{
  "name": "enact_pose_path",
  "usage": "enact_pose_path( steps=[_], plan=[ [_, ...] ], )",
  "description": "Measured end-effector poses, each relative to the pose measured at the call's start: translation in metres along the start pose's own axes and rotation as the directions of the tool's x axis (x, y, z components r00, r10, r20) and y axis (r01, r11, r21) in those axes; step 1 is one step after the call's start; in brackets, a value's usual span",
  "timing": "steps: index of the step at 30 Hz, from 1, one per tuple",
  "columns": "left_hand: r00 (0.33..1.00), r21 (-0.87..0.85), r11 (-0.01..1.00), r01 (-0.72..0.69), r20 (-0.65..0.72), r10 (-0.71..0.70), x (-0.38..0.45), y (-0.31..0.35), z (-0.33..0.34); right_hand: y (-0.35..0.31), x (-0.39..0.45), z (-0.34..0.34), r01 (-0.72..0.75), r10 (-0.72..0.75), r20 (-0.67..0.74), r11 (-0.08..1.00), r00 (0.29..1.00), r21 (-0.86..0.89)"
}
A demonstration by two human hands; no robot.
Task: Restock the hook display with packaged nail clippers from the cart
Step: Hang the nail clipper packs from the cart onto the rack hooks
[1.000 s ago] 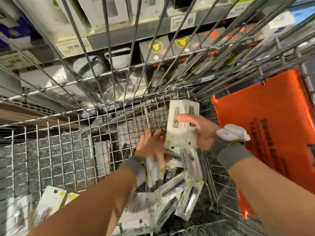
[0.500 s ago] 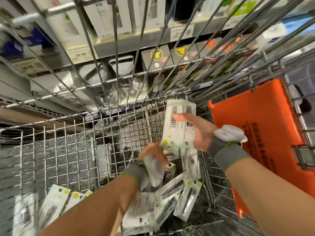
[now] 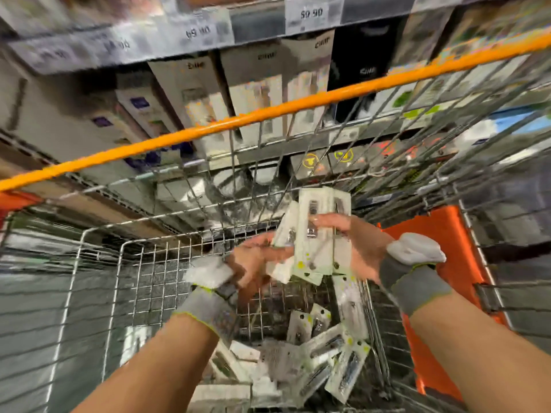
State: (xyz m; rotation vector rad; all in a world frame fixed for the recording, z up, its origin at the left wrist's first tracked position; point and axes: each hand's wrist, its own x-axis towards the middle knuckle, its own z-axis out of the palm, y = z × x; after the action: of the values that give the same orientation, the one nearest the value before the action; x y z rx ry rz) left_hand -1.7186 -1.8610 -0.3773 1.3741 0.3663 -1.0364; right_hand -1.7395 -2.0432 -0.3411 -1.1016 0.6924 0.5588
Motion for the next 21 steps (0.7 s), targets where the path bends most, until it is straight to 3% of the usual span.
enact_pose_path(
  steps=[5, 11, 15, 21],
  plan=[
    [0.989, -0.169, 0.976, -0.136, -0.074, 0.125, -0.057, 0.034, -0.001, -0.031, -0.035, 0.037, 0.051, -0.054, 0.126, 0.998, 0.991, 0.027],
    [0.95, -0.134, 0.944, -0.303, -0.126, 0.287, -0.131, 0.079, -0.006, -0.067, -0.073, 0.074, 0.121, -0.124, 0.189, 0.992, 0.974, 0.03],
    [0.881, -0.074, 0.885, -0.459, -0.166, 0.443, -0.195, 0.109, -0.011, -0.096, -0.112, 0.106, 0.2, -0.194, 0.239, 0.98, 0.952, 0.0],
    [0.787, -0.097, 0.794, -0.601, -0.243, 0.566, -0.286, 0.133, -0.027, -0.123, -0.178, 0.171, 0.295, -0.278, 0.324, 0.955, 0.904, -0.003]
  ],
)
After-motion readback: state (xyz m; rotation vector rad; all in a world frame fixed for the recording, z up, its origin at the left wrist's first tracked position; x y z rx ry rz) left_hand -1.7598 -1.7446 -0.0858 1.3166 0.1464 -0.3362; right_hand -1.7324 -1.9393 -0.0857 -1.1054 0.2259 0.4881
